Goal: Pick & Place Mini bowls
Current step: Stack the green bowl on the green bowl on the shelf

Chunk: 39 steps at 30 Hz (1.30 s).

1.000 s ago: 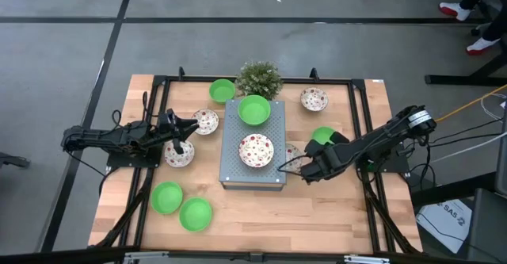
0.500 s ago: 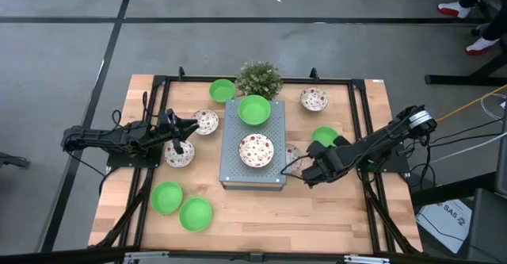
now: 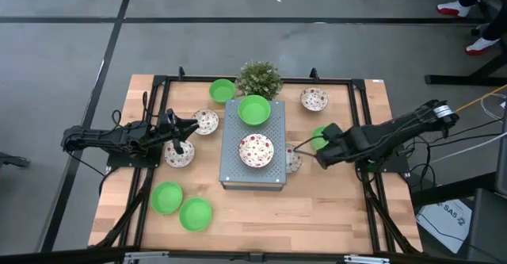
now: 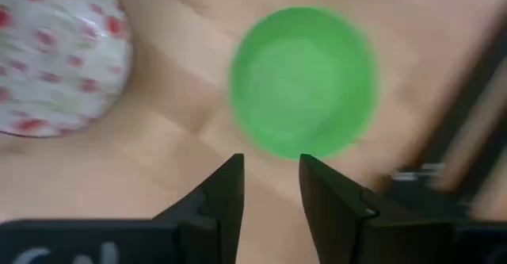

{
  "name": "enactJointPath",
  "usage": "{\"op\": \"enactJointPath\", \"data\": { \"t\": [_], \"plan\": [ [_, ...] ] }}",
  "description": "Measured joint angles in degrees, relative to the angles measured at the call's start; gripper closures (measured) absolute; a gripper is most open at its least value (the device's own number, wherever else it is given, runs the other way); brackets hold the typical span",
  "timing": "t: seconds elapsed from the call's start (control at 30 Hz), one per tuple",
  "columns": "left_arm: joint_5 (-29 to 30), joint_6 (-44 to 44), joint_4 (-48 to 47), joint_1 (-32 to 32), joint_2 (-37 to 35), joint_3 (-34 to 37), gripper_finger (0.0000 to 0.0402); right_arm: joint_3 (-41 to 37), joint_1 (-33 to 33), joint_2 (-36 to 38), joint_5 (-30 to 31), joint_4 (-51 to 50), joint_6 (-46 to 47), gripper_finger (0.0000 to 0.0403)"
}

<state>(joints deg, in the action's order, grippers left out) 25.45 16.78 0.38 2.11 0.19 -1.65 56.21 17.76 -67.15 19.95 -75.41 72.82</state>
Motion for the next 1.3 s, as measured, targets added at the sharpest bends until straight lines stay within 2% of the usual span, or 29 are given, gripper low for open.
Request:
{"op": "enactJointPath", "data": {
  "t": [0.13,0.23,0.33,0.5,0.8,1.07,1.3],
  "plan": [
    [0.0,0.0,0.0,0.0,0.0,0.0,0.0295,-5.6,-1.1,4.4,-4.7,9.7,0.0,0.028],
    [0.0,0.0,0.0,0.0,0.0,0.0,0.0295,-7.7,-1.0,5.5,-6.9,11.1,-0.7,0.028],
    [0.0,0.0,0.0,0.0,0.0,0.0,0.0295,-7.9,-1.0,5.4,-6.9,10.3,-1.9,0.028],
    [0.0,0.0,0.0,0.0,0.0,0.0,0.0295,-7.9,-1.0,5.2,-3.4,10.9,-3.4,0.028],
    [0.0,0.0,0.0,0.0,0.0,0.0,0.0295,-7.8,-1.3,-1.5,2.9,14.5,-12.2,0.028],
    [0.0,0.0,0.0,0.0,0.0,0.0,0.0295,-7.8,-5.0,-9.5,2.7,17.0,-12.3,0.028],
    [0.0,0.0,0.0,0.0,0.0,0.0,0.0295,-7.8,-6.1,-12.7,2.2,18.2,-13.5,0.028]
  ]
}}
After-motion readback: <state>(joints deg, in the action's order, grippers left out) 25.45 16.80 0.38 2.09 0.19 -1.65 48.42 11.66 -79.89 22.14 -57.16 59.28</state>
